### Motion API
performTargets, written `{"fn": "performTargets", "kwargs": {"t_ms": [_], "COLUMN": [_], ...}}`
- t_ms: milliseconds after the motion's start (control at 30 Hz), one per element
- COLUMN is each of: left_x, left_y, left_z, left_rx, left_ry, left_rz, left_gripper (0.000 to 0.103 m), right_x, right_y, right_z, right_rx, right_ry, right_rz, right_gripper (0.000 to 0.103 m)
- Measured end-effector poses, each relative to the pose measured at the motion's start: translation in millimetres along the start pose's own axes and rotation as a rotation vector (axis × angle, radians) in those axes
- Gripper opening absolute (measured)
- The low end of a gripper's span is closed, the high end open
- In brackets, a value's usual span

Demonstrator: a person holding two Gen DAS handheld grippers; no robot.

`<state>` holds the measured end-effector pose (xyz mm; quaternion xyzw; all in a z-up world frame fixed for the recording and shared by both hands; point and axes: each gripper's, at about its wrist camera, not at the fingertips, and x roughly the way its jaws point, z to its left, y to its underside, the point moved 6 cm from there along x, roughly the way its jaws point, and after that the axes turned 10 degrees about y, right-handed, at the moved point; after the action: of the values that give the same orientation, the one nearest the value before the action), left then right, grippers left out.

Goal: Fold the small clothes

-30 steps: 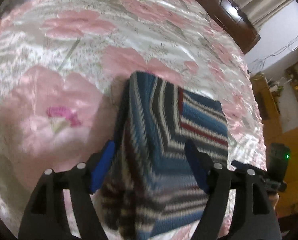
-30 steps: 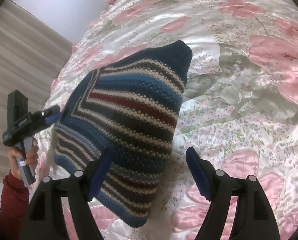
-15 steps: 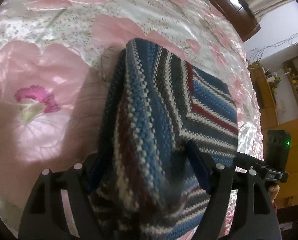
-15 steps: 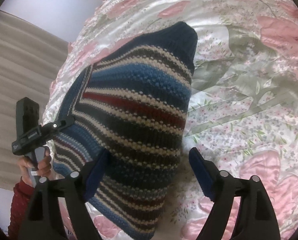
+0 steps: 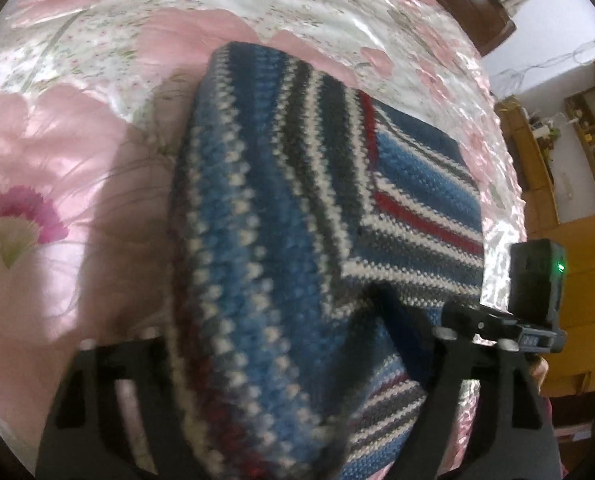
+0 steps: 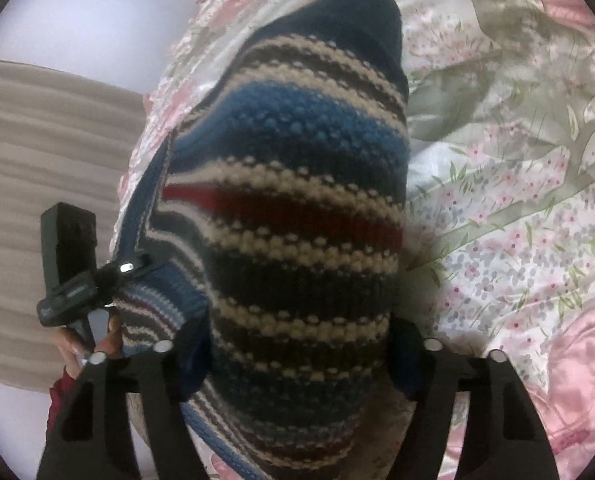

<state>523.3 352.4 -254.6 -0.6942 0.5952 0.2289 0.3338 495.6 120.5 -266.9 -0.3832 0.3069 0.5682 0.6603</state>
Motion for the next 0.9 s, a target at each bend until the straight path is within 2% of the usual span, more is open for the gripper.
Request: {"fn": "performTargets", "kwargs": {"t_ms": [33,100,200,467,633,767,900], "left_x": [-2,-6,-11,-12,-2,15,44], "left_y": [1,3,8,42,76,108,134], "left_z": [-1,-7,-23,-100,-156,-202,-233], "left_rx": [-0.002,0.000,0.038,0.100,0.109,0.148,0.157], "left_ry": [0.007,0.029,0.037,0.139,0.214,0.234,0.233], "left_rz": [-0.004,-0.014,-0.027,-0.059,-0.067,-0.062,-0.055], "left_gripper": [0.044,0.036,0.031,0.029,0.029,0.029,0.029], "right_x": [-3,-10,-25,-85,-142,-183,-210], "right_y": [0,2,8,34,66,91,109], "right_z": [2,7,15,3,-32,-67,-104], "right_rx": [-0.003,-0.026,-0.070,-0.118,-0.099,-0.074,-0.065], "right_ry": [0.001,0.018,0.037,0.024,0.016,0.016,0.062], "right_rz": [-0.006,-0.021,-0.048,-0.100,-0.127,-0.125,-0.123], "right_gripper": [0.065,0.061,0.057,0.053,0.053,0.053,0.053]}}
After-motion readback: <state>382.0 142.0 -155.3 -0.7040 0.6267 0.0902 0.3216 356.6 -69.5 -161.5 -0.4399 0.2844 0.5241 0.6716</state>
